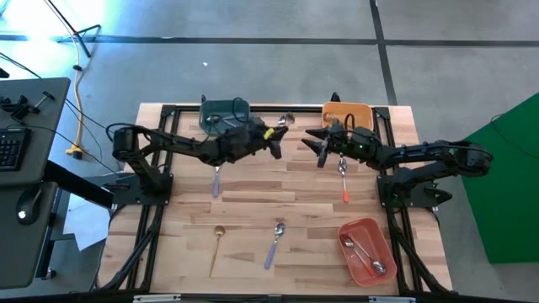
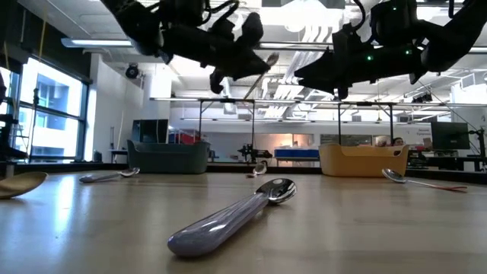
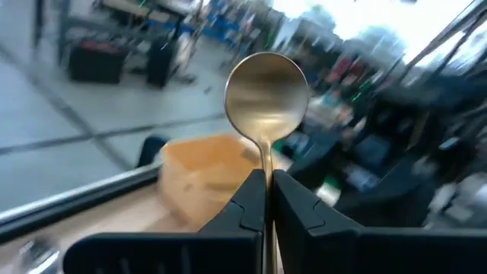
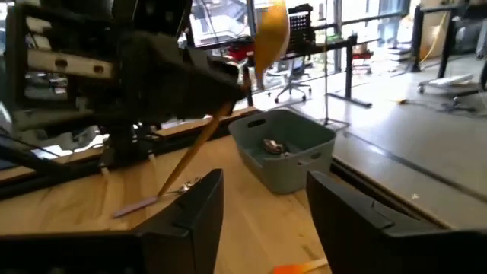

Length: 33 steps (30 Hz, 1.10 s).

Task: Sort silverware by color (type)
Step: Put the center gold spoon into the yellow bin

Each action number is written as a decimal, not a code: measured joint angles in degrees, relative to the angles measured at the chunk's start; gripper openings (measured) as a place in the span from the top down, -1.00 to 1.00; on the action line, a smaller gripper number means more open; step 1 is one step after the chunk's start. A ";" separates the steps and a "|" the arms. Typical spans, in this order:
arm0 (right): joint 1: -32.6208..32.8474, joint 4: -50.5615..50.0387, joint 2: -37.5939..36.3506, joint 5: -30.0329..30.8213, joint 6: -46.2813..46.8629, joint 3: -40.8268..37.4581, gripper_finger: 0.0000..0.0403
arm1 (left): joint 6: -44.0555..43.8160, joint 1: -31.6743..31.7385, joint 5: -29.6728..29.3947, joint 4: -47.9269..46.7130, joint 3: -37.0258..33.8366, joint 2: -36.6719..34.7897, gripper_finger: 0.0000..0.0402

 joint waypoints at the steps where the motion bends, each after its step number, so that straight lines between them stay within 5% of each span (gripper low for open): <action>1: -0.01 -0.09 0.00 -0.76 0.06 0.07 0.12 | -0.01 0.16 0.97 2.57 -0.13 0.49 1.00; 11: 2.53 -2.79 5.03 -2.85 -0.62 7.84 0.24 | -0.62 0.31 4.05 18.13 0.12 7.16 1.00; 19: 2.13 -4.15 9.85 -2.77 -1.52 13.27 0.36 | 0.00 0.35 3.99 20.38 0.12 7.53 1.00; 28: 1.93 -7.78 11.62 -0.04 -4.87 16.09 0.93 | 2.53 0.42 3.69 20.98 0.12 7.51 1.00; 33: 1.56 -8.01 11.60 1.47 -7.42 16.09 0.92 | 5.50 0.27 2.67 21.19 0.12 7.51 0.96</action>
